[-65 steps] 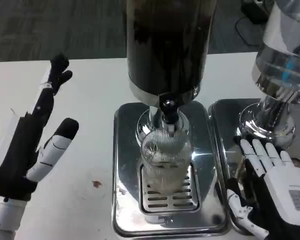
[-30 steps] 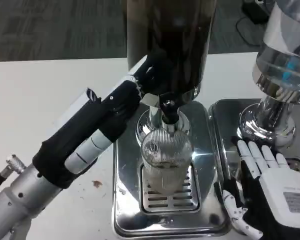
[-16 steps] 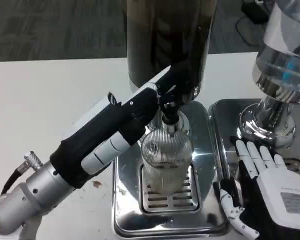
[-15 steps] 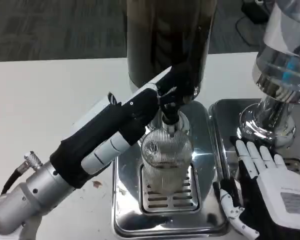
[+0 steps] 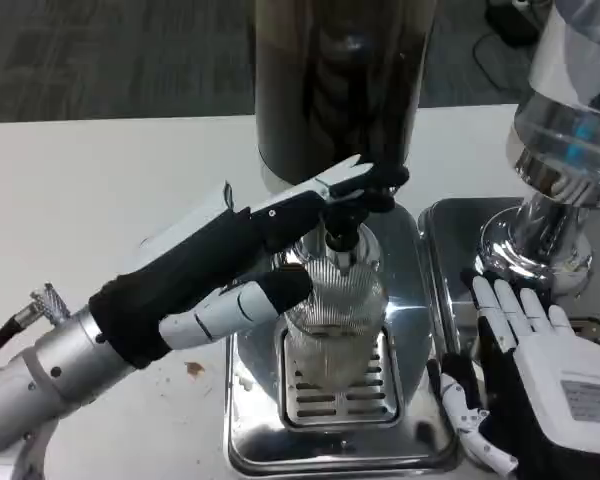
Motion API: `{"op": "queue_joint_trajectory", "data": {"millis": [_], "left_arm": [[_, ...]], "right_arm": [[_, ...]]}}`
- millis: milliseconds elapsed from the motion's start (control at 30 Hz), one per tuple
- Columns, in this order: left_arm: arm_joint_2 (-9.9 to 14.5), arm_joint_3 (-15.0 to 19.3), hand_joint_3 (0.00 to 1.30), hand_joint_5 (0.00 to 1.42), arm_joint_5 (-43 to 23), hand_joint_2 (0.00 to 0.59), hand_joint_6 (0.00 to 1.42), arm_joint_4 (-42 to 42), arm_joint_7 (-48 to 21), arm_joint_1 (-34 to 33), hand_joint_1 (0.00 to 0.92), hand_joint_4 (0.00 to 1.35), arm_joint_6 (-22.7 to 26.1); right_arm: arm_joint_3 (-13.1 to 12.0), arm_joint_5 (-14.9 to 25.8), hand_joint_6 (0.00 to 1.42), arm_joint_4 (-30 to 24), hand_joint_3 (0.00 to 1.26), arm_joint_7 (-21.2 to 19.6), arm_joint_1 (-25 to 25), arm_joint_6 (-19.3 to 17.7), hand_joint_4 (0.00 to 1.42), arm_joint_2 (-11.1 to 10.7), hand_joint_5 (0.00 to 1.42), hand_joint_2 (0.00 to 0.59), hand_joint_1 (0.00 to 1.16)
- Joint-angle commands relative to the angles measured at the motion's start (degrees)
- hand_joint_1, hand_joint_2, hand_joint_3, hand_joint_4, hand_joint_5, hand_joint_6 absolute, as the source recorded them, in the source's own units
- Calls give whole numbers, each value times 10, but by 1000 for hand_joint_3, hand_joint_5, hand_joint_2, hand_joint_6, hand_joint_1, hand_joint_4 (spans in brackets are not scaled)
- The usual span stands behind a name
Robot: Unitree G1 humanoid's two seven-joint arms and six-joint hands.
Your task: Grasp the cup under the faucet to collect the drink, then remove the cup.
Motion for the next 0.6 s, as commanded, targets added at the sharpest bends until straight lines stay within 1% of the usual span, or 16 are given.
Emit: {"op": "queue_joint_trajectory", "data": {"millis": [33, 233, 400, 433, 467, 533, 567, 600], "left_arm": [[28, -16, 144, 136, 43, 193, 51, -10, -24, -12, 0, 0, -28], [55, -27, 116, 97, 73, 199, 14, 0, -24, -28, 0, 0, -62], [67, -33, 115, 85, 81, 201, 2, 5, -19, -34, 0, 0, -79], [69, -34, 115, 83, 83, 201, 0, 4, -18, -34, 0, 0, -81], [71, -35, 115, 83, 83, 202, 0, 4, -16, -34, 0, 0, -83], [72, -34, 115, 82, 83, 202, 0, 2, -11, -30, 0, 0, -82], [72, -33, 115, 82, 83, 202, 0, 1, -9, -28, 0, 0, -80], [73, -33, 115, 82, 83, 202, 0, 1, -7, -27, 0, 0, -79]], "right_arm": [[0, 2, 0, 8, 9, -11, -4, 2, 0, 3, 0, 510, 186], [1, 2, 0, 14, 13, -16, -8, 2, 0, 6, 0, 510, 185], [3, 6, 0, 18, 14, -17, -10, 1, 0, 8, 0, 510, 185], [0, 15, 0, 20, 14, -20, -9, -4, 0, 10, 0, 510, 185], [-6, 38, 0, 19, 14, -16, -8, -8, 0, 15, 0, 510, 185], [-27, 128, 0, 16, 14, -3, -5, -43, 0, 24, 0, 510, 185], [-33, 167, 0, 11, 14, 9, -6, -58, 0, 26, 0, 510, 185], [-39, 206, 0, 11, 15, 18, -8, -78, 0, 29, 0, 469, 220]]}}
